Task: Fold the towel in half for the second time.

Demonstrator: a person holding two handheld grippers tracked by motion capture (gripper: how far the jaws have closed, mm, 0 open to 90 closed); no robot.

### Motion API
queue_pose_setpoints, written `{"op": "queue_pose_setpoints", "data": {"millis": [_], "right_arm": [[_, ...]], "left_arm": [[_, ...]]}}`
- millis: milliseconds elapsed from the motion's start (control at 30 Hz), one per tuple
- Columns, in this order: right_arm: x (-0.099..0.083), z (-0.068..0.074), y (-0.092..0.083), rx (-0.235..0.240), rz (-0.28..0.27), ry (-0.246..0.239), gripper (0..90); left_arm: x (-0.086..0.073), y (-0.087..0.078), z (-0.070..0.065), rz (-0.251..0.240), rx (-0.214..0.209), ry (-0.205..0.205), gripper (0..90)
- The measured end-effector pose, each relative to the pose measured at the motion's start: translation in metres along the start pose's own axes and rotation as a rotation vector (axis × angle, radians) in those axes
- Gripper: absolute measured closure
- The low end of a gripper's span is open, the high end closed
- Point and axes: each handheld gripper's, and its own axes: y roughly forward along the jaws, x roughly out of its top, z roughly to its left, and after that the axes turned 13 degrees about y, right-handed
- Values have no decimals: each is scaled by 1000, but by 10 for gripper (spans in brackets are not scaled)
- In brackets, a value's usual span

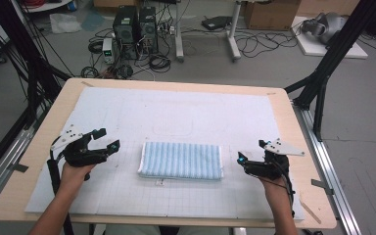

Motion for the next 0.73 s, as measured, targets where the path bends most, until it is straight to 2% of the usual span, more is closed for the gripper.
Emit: {"op": "queue_pose_setpoints", "data": {"millis": [733], "right_arm": [[-1, 0, 4, 1, -1, -9, 100]], "left_arm": [[-3, 0, 2, 16, 4, 0, 196]]}}
